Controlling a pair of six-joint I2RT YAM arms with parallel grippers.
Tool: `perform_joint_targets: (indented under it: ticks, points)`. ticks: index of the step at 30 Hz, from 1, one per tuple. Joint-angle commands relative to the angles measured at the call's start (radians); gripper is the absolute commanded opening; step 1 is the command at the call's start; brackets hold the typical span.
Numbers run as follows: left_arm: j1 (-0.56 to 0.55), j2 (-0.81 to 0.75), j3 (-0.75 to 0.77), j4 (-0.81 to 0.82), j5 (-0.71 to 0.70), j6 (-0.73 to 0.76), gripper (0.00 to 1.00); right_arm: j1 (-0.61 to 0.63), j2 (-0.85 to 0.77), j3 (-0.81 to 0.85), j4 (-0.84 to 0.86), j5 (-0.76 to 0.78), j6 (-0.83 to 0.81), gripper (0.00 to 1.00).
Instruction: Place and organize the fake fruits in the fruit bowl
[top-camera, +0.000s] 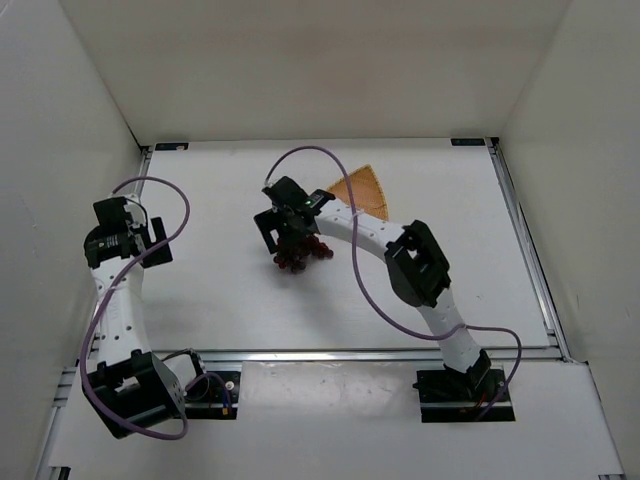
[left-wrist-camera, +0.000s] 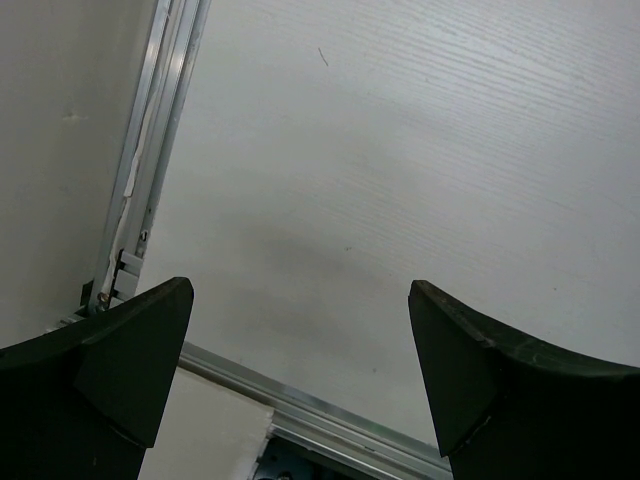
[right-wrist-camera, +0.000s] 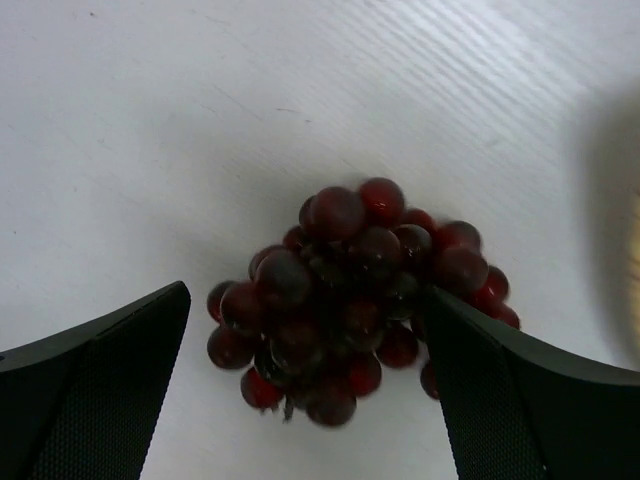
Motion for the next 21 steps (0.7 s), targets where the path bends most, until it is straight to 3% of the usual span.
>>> perform_joint_targets:
  ticks: [1, 4, 7, 10, 13, 14, 17, 21]
  points:
    - [-0.004, -0.029, -0.016, -0.007, -0.018, 0.014, 1.0, 0.027, 0.065, 0.113, -0.102, -0.054, 0.025, 1.0]
    - [-0.022, -0.02, 0.005, -0.051, 0.0, 0.045, 1.0, 0.041, 0.164, 0.193, -0.207, 0.033, 0.053, 1.0]
    - [-0.124, -0.01, 0.161, -0.157, 0.193, 0.175, 1.0, 0.052, 0.155, 0.146, -0.242, 0.075, 0.074, 0.93]
    - [-0.27, 0.023, 0.273, -0.242, 0.266, 0.253, 1.0, 0.052, 0.101, 0.06, -0.218, 0.069, 0.086, 0.7]
    - [-0.378, 0.063, 0.298, -0.251, 0.234, 0.253, 1.0, 0.042, 0.055, 0.038, -0.208, 0.023, 0.096, 0.33]
    - [-0.408, 0.074, 0.31, -0.251, 0.224, 0.244, 1.0, 0.042, 0.035, 0.038, -0.208, 0.006, 0.106, 0.16]
    - [-0.448, 0.106, 0.346, -0.251, 0.241, 0.23, 1.0, -0.002, -0.084, 0.023, -0.186, -0.055, 0.143, 0.0]
    - [-0.523, 0.115, 0.375, -0.261, 0.238, 0.246, 1.0, -0.138, -0.318, -0.073, -0.092, -0.045, 0.253, 0.0]
